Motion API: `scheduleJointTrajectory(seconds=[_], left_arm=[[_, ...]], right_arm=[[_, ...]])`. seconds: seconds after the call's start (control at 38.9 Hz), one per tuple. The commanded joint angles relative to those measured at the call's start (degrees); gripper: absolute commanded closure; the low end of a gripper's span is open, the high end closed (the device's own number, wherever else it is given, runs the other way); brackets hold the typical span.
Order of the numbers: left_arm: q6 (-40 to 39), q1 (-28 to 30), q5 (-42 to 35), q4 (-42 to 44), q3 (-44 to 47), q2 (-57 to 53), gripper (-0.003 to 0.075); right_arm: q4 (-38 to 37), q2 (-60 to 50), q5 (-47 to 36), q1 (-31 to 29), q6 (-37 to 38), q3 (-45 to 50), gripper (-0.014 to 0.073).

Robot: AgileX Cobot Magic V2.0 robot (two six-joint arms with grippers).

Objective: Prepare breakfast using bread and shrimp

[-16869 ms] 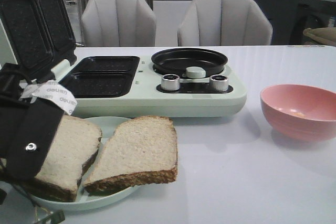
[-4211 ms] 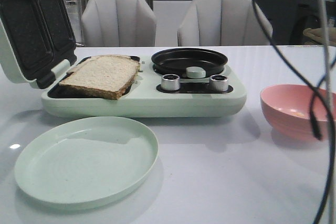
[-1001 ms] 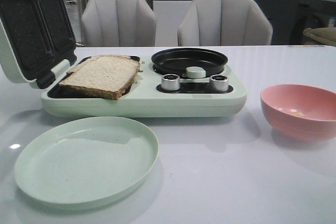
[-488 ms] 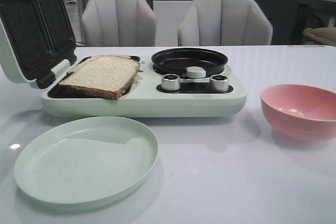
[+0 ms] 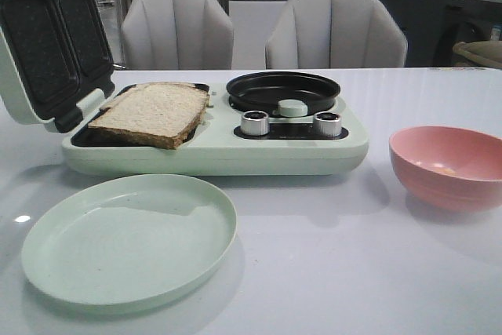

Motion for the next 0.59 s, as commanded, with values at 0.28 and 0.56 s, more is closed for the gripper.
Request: scheduleJointTrajectory(seconds=[0.28, 0.56], left_arm=[[13.38, -0.67, -1.36, -14.64, -2.63, -0.79, 0.0615], [21.4, -8.21, -0.59, -15.46, -2.69, -0.64, 0.0603]], right_arm=[[-0.12, 0.55, -5.06, -0.31, -0.08, -1.58, 0.0198], [-0.12, 0.55, -5.06, -0.31, -0.08, -1.58, 0.0198]])
